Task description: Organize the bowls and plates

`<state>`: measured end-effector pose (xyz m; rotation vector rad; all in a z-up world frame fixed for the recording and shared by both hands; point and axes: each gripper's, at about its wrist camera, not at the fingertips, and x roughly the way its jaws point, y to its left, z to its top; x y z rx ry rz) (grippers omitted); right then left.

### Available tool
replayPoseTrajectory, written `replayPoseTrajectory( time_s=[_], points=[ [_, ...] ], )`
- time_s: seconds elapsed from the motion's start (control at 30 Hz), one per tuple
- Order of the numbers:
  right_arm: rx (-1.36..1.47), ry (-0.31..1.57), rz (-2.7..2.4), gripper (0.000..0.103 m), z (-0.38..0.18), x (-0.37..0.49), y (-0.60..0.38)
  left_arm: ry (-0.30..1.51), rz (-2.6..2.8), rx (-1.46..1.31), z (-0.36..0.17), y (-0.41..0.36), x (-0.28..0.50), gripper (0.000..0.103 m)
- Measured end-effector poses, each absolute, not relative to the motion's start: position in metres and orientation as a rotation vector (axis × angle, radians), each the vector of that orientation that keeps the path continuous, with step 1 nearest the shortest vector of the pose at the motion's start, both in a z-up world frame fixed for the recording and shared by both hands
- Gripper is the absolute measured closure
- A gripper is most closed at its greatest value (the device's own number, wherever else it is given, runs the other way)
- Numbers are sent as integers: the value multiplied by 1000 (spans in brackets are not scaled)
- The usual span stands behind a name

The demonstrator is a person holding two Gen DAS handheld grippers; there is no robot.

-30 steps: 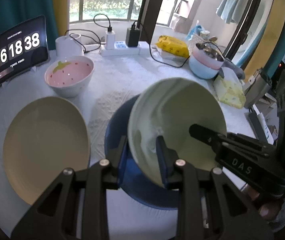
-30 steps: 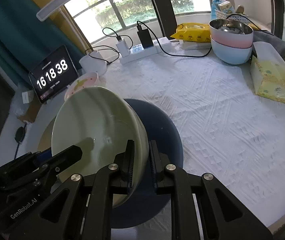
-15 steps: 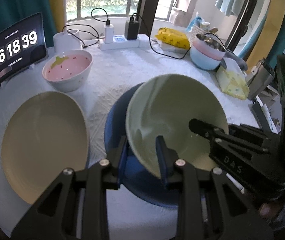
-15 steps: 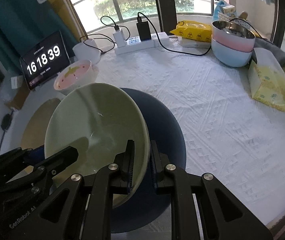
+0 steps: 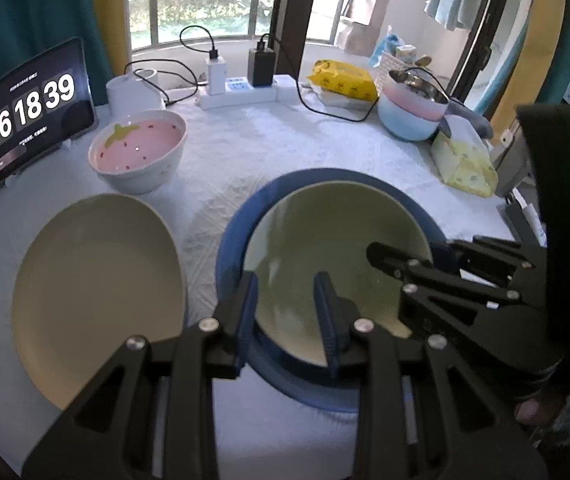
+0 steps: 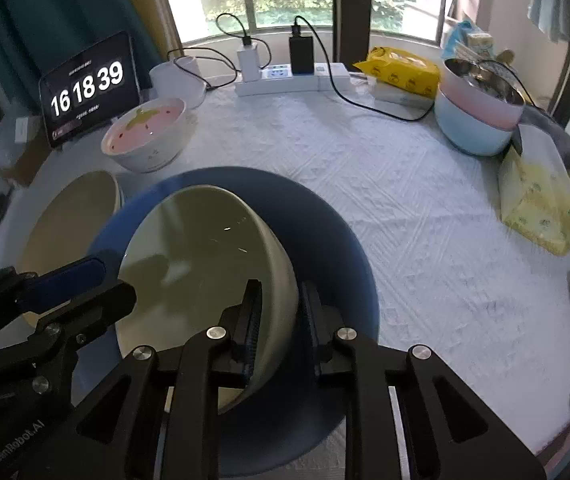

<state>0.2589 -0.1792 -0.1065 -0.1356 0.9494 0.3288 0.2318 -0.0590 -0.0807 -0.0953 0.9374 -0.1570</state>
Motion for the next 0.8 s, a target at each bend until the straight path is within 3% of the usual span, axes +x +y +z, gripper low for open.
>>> replayPoseTrajectory(
  time_s=[0.27,0.8],
  points=[
    [-117,938,316,76,-99,259,-185,939,-153,-110,-81,-56,232,73],
    [-99,890,361,76,-77,260,-187,875,-136,-111,-63,-49,235,72]
  ],
)
